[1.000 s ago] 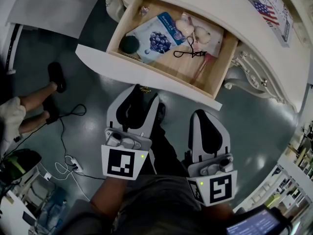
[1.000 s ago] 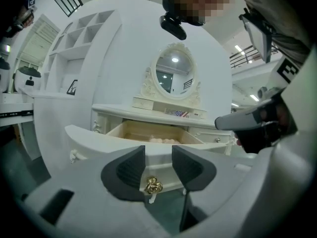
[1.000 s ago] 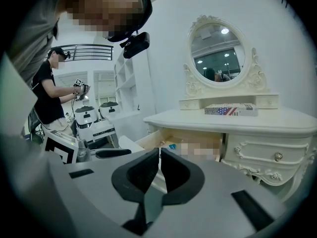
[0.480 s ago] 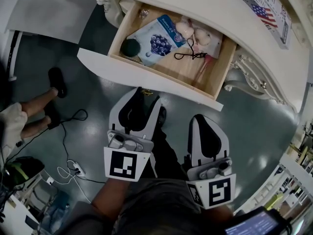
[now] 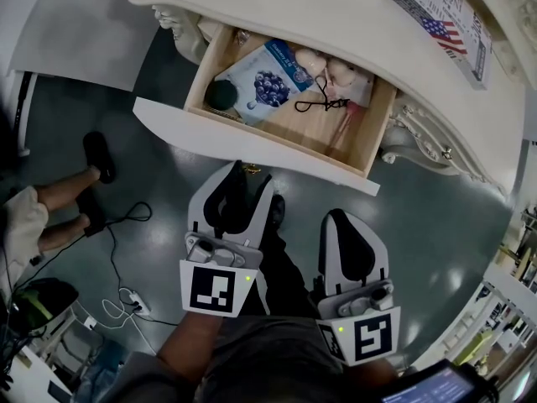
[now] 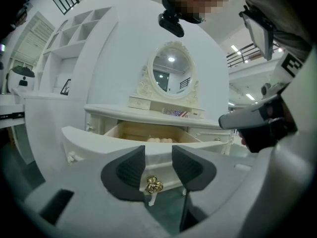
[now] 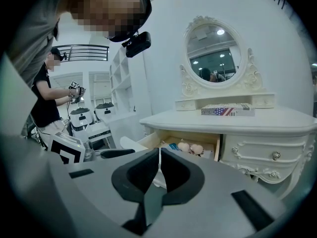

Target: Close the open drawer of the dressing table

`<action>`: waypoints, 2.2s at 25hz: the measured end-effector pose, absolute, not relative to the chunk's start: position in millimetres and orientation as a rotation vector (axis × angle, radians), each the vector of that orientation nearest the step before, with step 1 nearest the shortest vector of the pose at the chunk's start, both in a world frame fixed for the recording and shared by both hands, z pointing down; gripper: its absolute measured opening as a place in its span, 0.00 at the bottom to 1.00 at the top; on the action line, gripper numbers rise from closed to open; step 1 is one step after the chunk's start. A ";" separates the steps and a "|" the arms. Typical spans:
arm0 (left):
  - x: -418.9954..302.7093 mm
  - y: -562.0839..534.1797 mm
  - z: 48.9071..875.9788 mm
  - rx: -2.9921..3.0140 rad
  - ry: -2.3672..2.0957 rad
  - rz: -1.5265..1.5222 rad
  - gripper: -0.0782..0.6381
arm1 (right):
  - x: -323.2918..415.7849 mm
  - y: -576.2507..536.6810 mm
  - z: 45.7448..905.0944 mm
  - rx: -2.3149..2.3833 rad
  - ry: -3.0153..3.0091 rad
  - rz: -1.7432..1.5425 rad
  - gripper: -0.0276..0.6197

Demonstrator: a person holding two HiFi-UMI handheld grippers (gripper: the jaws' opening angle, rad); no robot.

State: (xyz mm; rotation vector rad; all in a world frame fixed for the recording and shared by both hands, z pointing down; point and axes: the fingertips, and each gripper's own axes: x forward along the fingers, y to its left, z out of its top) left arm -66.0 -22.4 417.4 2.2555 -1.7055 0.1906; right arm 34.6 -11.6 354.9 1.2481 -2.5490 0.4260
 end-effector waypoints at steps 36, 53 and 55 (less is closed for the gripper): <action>-58.2 -79.2 416.3 2.336 -1.613 0.223 0.36 | 39.9 -48.1 353.9 1.355 -2.507 0.463 0.07; -61.3 -83.8 411.7 2.386 -1.548 0.232 0.36 | 28.0 -47.7 349.1 1.403 -2.485 0.463 0.07; -61.1 -86.8 412.2 2.388 -1.538 0.239 0.36 | 27.5 -50.2 348.5 1.411 -2.483 0.460 0.07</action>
